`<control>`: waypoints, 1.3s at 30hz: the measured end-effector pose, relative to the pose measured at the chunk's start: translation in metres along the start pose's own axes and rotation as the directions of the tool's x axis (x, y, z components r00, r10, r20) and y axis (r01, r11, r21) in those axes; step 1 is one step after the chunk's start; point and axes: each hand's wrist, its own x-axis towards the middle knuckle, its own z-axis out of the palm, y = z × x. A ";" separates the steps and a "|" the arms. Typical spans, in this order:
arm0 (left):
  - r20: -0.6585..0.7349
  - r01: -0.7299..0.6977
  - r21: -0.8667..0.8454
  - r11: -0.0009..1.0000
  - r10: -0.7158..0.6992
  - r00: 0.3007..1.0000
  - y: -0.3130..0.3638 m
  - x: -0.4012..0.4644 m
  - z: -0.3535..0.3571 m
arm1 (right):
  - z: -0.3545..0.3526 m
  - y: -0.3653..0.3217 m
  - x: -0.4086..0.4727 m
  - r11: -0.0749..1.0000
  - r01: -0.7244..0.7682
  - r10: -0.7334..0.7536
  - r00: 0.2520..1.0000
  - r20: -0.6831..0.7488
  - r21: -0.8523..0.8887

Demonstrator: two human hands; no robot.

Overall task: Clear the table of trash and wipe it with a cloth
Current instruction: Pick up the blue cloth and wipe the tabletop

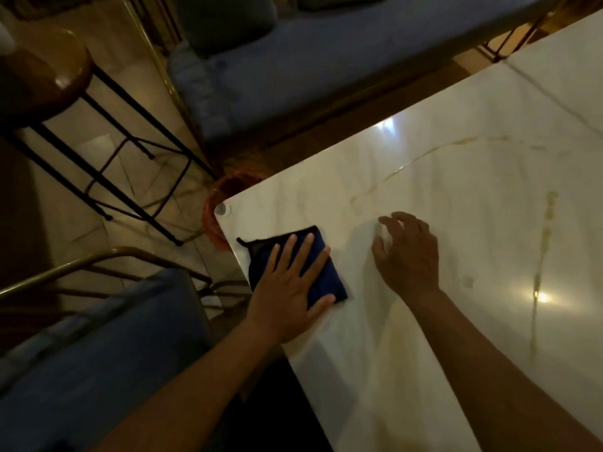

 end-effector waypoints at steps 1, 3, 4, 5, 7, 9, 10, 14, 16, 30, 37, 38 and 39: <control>0.000 0.011 -0.009 1.000 -0.011 1.000 -0.006 0.003 -0.001 | 0.004 0.000 0.003 1.000 0.025 -0.025 1.000 0.005 -0.002; -0.020 0.057 -0.018 0.998 -0.058 0.998 -0.023 0.034 -0.006 | 0.012 0.001 0.005 0.999 0.045 -0.045 0.999 0.010 -0.008; -0.027 0.094 -0.009 0.996 -0.094 0.995 -0.033 0.060 -0.010 | 0.016 0.003 0.004 0.999 0.049 -0.049 0.999 0.008 -0.023; -0.022 0.142 0.002 0.990 -0.142 0.990 -0.043 0.087 -0.014 | 0.020 0.004 0.003 0.998 0.047 -0.047 0.999 0.003 -0.039; -0.015 0.218 0.039 0.975 -0.218 0.976 -0.057 0.134 -0.021 | 0.025 0.006 0.000 0.998 0.043 -0.043 0.999 -0.011 -0.038; -0.020 0.214 0.067 0.975 -0.213 0.977 -0.045 0.154 -0.020 | 0.025 0.010 0.005 0.999 0.051 -0.051 0.998 -0.048 -0.001; -0.031 0.157 0.066 0.985 -0.156 0.987 -0.028 0.151 -0.018 | 0.023 0.013 0.010 0.999 0.041 -0.040 0.996 -0.084 0.010; -0.010 -0.129 0.061 0.990 0.130 0.991 0.035 0.109 -0.004 | 0.011 0.052 0.041 0.984 -0.176 0.172 0.968 -0.184 -0.005; 0.017 -0.163 0.067 0.984 0.162 0.987 0.033 0.123 -0.004 | 0.010 0.073 0.052 0.966 -0.252 0.243 0.959 -0.147 -0.052; 0.082 -0.595 0.120 0.795 0.589 0.804 0.048 0.238 -0.013 | -0.005 0.135 0.089 0.953 -0.290 0.272 0.948 -0.168 -0.093; 0.012 -0.221 0.106 0.970 0.221 0.975 0.092 0.385 -0.019 | -0.004 0.133 0.089 0.931 -0.357 0.340 0.925 -0.170 -0.077; 0.013 -0.289 0.091 0.953 0.289 0.957 0.101 0.378 -0.016 | -0.005 0.133 0.089 0.930 -0.359 0.342 0.924 -0.173 -0.076; 0.017 -0.399 0.077 0.914 0.399 0.917 0.106 0.364 -0.012 | -0.005 0.134 0.089 0.932 -0.358 0.342 0.923 -0.177 -0.066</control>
